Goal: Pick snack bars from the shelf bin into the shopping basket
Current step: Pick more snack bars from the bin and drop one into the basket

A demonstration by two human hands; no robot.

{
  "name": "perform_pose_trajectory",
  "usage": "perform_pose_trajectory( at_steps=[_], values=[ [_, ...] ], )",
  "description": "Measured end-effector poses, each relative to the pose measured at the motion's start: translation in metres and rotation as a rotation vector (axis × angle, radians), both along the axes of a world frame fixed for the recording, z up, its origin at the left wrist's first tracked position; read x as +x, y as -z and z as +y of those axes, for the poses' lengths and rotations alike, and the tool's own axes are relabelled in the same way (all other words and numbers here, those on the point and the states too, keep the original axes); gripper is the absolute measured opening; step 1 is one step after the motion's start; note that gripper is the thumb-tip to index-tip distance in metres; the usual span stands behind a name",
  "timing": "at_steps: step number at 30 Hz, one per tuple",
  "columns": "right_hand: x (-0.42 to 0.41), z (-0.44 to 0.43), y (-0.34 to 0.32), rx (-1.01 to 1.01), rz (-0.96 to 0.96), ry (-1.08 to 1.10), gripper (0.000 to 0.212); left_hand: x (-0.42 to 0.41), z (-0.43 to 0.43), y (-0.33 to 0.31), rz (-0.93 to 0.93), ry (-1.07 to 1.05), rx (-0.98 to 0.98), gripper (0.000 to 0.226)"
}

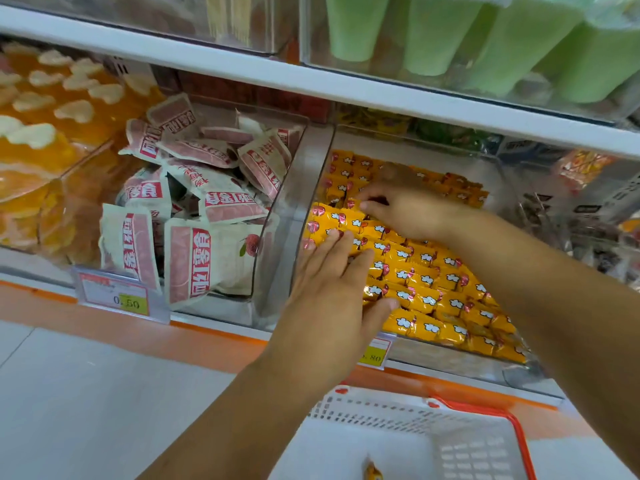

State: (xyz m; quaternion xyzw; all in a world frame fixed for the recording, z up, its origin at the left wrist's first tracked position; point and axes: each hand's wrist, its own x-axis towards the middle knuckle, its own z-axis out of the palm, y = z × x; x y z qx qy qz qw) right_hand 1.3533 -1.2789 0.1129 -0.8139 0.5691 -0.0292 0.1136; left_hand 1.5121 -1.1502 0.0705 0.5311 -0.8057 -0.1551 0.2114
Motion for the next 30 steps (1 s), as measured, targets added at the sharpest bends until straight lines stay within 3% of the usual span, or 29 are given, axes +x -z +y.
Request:
perform_pose_trajectory(
  at_steps=[4, 7, 11, 13, 16, 18, 20, 26, 30],
  values=[
    [0.000, 0.002, -0.004, 0.061, 0.044, -0.027, 0.037, 0.000, 0.000, -0.001, -0.006, 0.004, -0.005, 0.091],
    [0.001, 0.001, -0.011, 0.103, -0.052, 0.044, 0.039, 0.000, 0.000, 0.000, 0.010, 0.003, -0.007, 0.092],
    [0.009, -0.014, -0.010, -0.151, -0.234, 0.203, 0.023, 0.000, 0.001, 0.000, 0.051, 0.000, -0.013, 0.090],
    [0.016, -0.023, -0.009, -0.160, -0.258, 0.194, 0.022, 0.001, 0.002, 0.000, 0.053, 0.007, -0.008, 0.089],
    [0.030, -0.033, -0.004, -0.081, -0.124, 0.172, 0.033, 0.002, 0.001, 0.001, 0.028, 0.011, -0.005, 0.090],
    [0.038, -0.037, 0.001, -0.075, -0.070, 0.210, 0.023, 0.001, 0.000, 0.001, 0.020, 0.002, -0.007, 0.091],
    [0.041, -0.036, 0.003, -0.107, -0.162, 0.242, 0.006, 0.000, 0.001, 0.001, 0.020, -0.005, -0.008, 0.092],
    [0.029, -0.007, 0.000, -0.311, -0.567, 0.221, 0.005, 0.000, 0.002, -0.003, 0.096, -0.001, 0.030, 0.079],
    [0.018, 0.019, -0.006, -0.397, -0.623, 0.197, 0.015, 0.002, 0.006, -0.009, 0.119, 0.003, 0.051, 0.069]
  ],
)
